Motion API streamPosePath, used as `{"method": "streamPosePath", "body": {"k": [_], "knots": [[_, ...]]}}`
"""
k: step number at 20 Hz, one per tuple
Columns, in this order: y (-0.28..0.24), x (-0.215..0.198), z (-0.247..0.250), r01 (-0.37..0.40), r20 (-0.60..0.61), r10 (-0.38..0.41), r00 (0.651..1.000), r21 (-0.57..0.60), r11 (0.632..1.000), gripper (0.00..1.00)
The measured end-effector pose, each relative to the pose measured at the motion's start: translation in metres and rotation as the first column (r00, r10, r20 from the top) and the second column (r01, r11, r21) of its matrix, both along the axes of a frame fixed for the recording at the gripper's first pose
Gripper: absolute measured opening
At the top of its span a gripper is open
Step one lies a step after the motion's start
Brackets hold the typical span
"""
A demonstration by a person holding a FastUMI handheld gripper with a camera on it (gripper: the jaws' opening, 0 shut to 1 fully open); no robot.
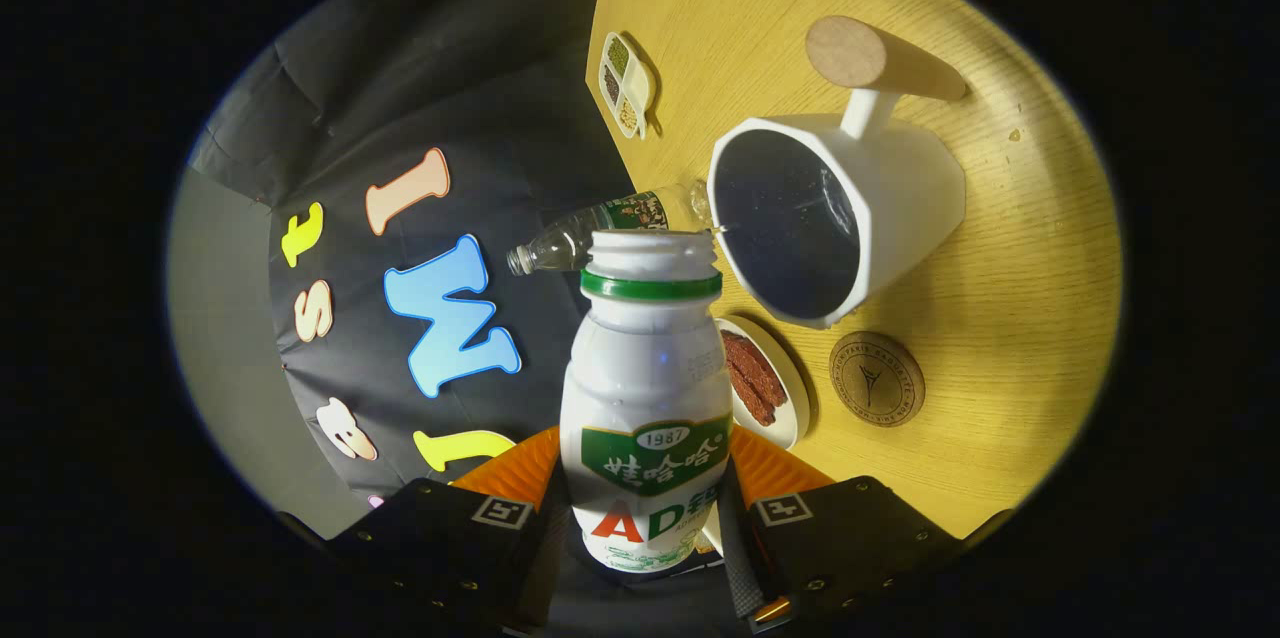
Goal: Take the bottle from table, then pour the juice into the cup, finally place the bottle on the coaster
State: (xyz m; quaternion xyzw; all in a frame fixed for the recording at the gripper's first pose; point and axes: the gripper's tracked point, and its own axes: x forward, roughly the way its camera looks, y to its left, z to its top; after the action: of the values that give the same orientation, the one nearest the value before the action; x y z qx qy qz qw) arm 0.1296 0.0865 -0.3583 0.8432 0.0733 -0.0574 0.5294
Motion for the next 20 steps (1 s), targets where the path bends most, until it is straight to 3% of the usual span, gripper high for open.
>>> {"method": "streamPosePath", "body": {"k": [12, 20], "knots": [[-0.001, -0.002, -0.009, -0.019, -0.008, 0.019, 1.0, -0.043, 0.999, 0.66], [-0.001, -0.004, -0.022, -0.064, -0.043, 0.057, 0.997, -0.169, 0.983, 0.66]]}}
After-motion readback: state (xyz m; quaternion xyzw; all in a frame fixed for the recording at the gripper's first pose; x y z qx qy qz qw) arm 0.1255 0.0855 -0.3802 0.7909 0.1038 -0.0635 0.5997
